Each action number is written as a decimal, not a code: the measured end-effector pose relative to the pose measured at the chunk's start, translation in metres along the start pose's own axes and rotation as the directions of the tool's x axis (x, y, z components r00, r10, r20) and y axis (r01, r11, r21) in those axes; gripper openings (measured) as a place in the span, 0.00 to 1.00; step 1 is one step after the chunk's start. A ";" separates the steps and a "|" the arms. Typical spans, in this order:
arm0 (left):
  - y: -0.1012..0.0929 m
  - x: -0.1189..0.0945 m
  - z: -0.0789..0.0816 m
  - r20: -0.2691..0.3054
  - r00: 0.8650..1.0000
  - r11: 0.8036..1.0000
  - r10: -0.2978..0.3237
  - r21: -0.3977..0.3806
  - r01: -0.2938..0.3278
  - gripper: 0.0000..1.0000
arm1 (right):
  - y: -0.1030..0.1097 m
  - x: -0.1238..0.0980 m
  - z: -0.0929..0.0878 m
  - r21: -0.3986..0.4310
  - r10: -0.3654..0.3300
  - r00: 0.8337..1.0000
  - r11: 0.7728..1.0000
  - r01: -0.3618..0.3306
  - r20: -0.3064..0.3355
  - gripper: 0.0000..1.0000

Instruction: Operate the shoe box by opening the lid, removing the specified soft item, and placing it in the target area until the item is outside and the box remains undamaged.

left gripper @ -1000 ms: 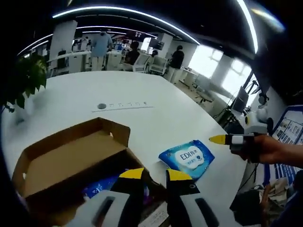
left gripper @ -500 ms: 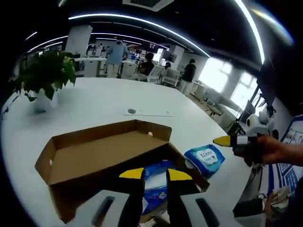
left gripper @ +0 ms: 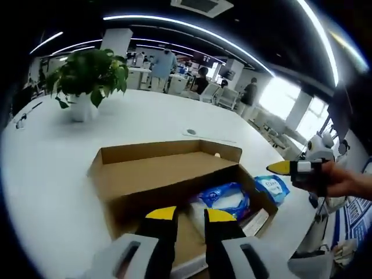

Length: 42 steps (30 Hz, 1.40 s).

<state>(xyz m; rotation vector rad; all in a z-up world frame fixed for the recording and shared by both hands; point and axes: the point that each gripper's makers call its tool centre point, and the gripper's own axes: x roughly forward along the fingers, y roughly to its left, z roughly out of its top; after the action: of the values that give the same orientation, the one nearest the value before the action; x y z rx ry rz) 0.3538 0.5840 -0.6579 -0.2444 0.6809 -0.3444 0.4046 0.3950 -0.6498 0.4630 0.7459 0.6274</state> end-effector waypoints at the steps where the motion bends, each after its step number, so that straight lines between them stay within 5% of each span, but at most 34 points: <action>1: 0.003 -0.002 0.000 0.002 1.000 1.000 0.005 -0.003 -0.005 0.18 | 0.003 0.002 -0.001 -0.002 0.005 1.000 1.000 -0.005 -0.003 0.07; 10: 0.032 -0.018 -0.010 0.014 0.999 0.999 0.032 -0.033 -0.032 0.18 | 0.028 0.021 -0.017 -0.022 0.047 0.998 0.999 -0.048 -0.046 0.07; 25: 0.047 -0.040 -0.025 0.028 0.998 0.996 0.064 -0.064 -0.062 0.18 | 0.064 0.041 -0.043 -0.034 0.111 0.989 0.993 -0.115 -0.095 0.09; 42: 0.050 -0.051 -0.027 0.049 0.996 0.996 0.068 -0.053 -0.065 0.19 | 0.060 0.040 -0.050 -0.055 0.105 0.987 0.992 -0.112 -0.123 0.10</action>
<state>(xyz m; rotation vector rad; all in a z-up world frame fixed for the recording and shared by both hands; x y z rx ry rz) 0.3104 0.6465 -0.6657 -0.2783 0.6468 -0.2564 0.3688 0.4736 -0.6663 0.4133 0.8163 0.7837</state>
